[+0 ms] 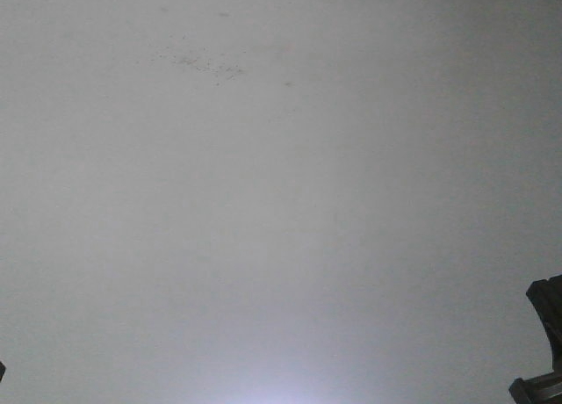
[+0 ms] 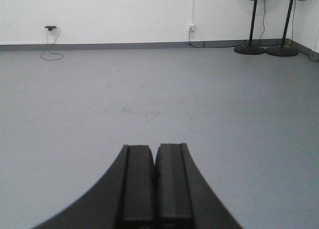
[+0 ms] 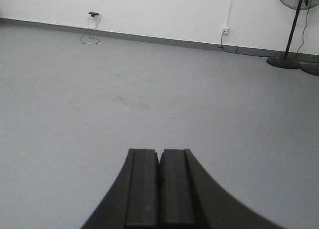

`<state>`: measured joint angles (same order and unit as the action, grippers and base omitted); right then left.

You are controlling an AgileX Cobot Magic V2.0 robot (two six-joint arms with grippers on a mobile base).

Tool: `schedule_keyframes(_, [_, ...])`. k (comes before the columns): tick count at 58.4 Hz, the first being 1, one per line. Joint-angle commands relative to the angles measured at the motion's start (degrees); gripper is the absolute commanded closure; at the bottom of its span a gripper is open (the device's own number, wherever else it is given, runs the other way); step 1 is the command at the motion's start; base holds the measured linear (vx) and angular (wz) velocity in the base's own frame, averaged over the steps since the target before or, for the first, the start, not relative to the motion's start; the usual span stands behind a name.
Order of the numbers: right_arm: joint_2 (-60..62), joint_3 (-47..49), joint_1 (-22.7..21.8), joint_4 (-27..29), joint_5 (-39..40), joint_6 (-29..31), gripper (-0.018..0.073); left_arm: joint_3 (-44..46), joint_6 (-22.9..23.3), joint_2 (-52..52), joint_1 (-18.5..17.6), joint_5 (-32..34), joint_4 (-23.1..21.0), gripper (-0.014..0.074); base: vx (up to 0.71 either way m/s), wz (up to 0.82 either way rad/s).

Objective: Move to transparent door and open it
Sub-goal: 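Turn the base toward the wooden board and glass door, then drive the base forward to the glass sliding door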

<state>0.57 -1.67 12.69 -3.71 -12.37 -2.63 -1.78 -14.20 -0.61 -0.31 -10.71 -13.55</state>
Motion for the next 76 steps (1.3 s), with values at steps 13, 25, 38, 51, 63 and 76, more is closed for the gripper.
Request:
schedule_keyframes(13, [0.9, -0.26, -0.22, -0.2, 4.52, 0.05, 0.0568, -0.83, 0.07, -0.76, -0.31, 4.46, -0.26, 0.0603, 0.14, -0.09])
schedule_keyframes(25, [0.9, -0.26, -0.22, -0.2, 4.52, 0.05, 0.0568, -0.83, 0.07, -0.76, -0.31, 4.46, -0.26, 0.0603, 0.15, -0.05])
schedule_keyframes(38, [0.9, -0.26, -0.22, -0.2, 4.52, 0.05, 0.0568, -0.83, 0.07, -0.76, -0.31, 4.46, -0.26, 0.0603, 0.16, 0.05])
schedule_keyframes(51, [0.9, -0.26, -0.22, -0.2, 4.52, 0.05, 0.0568, -0.83, 0.07, -0.76, -0.31, 4.46, -0.26, 0.0603, 0.2, 0.25])
schedule_keyframes(63, [0.9, -0.26, -0.22, -0.2, 4.52, 0.05, 0.0568, -0.83, 0.07, -0.76, -0.31, 4.46, -0.26, 0.0603, 0.26, 0.47])
schedule_keyframes(76, [0.9, -0.26, -0.22, -0.2, 4.52, 0.05, 0.0568, -0.83, 0.07, -0.76, -0.31, 4.46, -0.26, 0.0603, 0.3, 0.56])
